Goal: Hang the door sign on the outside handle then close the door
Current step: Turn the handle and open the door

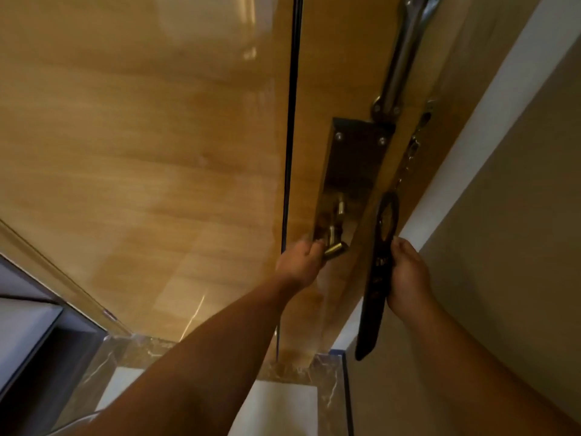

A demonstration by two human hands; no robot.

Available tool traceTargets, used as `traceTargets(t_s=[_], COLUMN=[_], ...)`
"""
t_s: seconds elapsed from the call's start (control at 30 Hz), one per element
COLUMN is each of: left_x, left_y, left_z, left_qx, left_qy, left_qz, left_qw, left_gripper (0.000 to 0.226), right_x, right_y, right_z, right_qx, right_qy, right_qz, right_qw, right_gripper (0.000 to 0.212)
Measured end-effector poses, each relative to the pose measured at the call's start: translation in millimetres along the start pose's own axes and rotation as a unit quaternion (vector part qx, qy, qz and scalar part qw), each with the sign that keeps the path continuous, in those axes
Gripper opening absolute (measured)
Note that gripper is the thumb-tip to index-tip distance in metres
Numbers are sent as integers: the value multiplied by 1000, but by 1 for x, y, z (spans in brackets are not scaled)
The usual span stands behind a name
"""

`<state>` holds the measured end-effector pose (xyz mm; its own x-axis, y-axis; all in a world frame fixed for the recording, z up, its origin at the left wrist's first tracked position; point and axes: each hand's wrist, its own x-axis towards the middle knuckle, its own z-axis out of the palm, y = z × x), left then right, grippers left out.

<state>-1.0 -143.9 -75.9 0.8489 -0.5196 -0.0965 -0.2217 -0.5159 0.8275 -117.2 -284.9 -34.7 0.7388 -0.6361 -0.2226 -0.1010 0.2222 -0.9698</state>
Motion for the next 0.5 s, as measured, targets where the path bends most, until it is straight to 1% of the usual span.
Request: traceTargets(t_s=[0.1,0.17,0.23,0.3,0.37,0.4,0.43,0.5], left_x=[-33,-53,-71,-94,-122,-137,-152,-186], left_y=[-4,-4,-1,6,12,15,16,15], left_z=[-6,-15,-28,-43,-54,-59,-63,-71], left_qx=[-5,51,145,268,379,419,453,483], left_qy=[-20,-38,-49,-50,-29,-19,-15,-13], left_qz=[11,47,87,129,170,186,196,203], left_qw=[1000,997,984,953,909,889,870,852], left_gripper=[49,48,46,39,35,36,37,41], right_x=[-23,-41,-59,-83,-113,-132,-151,-191], right_y=[-3,-11,-20,-26,-28,-27,-24,-16], right_z=[4,9,15,19,24,26,29,34], right_qx=[-5,-18,-33,-24,-14,-13,-18,-35], right_qy=[66,122,172,197,217,224,228,228], right_qz=[-56,-97,-124,-132,-133,-136,-144,-163], right_qw=[996,988,977,971,967,965,963,959], right_gripper=[26,27,25,24,22,20,23,29])
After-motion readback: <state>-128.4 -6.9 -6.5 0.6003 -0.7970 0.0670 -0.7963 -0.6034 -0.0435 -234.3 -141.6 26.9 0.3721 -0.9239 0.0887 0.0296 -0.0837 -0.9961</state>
